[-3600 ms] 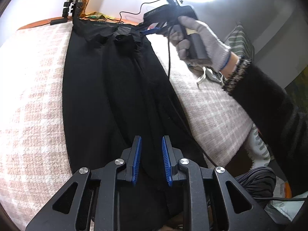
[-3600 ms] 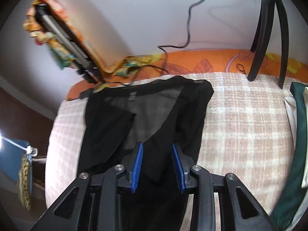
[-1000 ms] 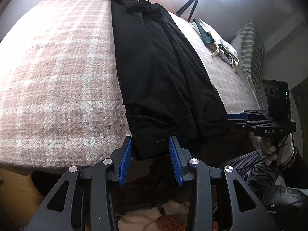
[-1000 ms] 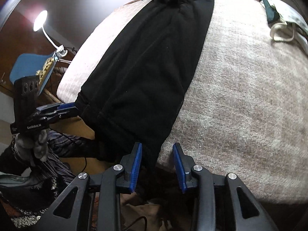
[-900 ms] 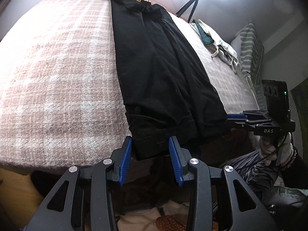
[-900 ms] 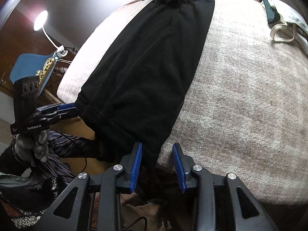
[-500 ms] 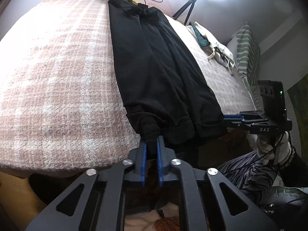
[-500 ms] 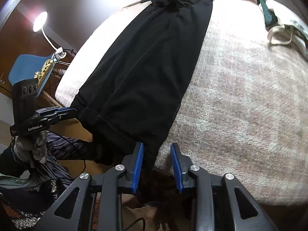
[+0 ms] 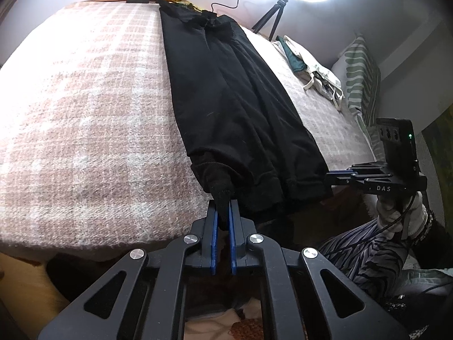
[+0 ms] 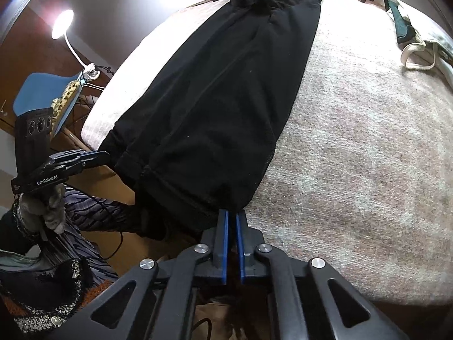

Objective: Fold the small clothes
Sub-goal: 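Lift the hem with both tools and fold it toward the collar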

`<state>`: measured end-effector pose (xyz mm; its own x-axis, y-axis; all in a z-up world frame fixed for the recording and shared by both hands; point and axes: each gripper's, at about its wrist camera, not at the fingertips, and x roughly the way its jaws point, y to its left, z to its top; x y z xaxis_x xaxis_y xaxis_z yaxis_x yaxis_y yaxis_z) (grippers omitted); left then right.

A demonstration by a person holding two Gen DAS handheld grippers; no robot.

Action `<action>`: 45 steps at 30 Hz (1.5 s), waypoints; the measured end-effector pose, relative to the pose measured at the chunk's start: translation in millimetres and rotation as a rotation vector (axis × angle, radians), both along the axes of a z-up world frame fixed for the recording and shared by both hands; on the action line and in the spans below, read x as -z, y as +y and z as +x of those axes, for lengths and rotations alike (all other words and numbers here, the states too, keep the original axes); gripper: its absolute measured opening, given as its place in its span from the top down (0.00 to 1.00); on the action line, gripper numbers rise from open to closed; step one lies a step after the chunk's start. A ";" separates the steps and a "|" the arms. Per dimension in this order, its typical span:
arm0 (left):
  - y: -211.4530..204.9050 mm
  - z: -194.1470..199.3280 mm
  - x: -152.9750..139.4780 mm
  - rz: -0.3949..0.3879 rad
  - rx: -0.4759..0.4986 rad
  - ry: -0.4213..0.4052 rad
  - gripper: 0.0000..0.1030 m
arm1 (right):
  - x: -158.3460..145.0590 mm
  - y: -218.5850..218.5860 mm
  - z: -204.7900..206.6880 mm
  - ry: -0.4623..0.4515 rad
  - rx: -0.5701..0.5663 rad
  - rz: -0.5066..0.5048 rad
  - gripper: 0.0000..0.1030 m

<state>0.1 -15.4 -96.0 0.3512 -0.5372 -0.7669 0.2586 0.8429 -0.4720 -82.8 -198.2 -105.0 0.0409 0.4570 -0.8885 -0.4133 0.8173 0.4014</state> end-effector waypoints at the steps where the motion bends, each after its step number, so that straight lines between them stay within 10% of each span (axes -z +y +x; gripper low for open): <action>1: 0.0 -0.1 -1.5 -0.003 -0.002 -0.003 0.96 | -0.1 -3.7 1.8 0.012 0.011 0.017 0.98; 22: -6.3 30.1 -23.4 -0.068 0.025 -0.023 0.97 | -10.5 -40.8 29.5 0.127 0.199 0.324 0.99; 45: 8.2 143.2 -27.0 -0.049 0.002 0.024 0.97 | -5.2 -32.4 150.1 0.097 0.298 0.337 0.99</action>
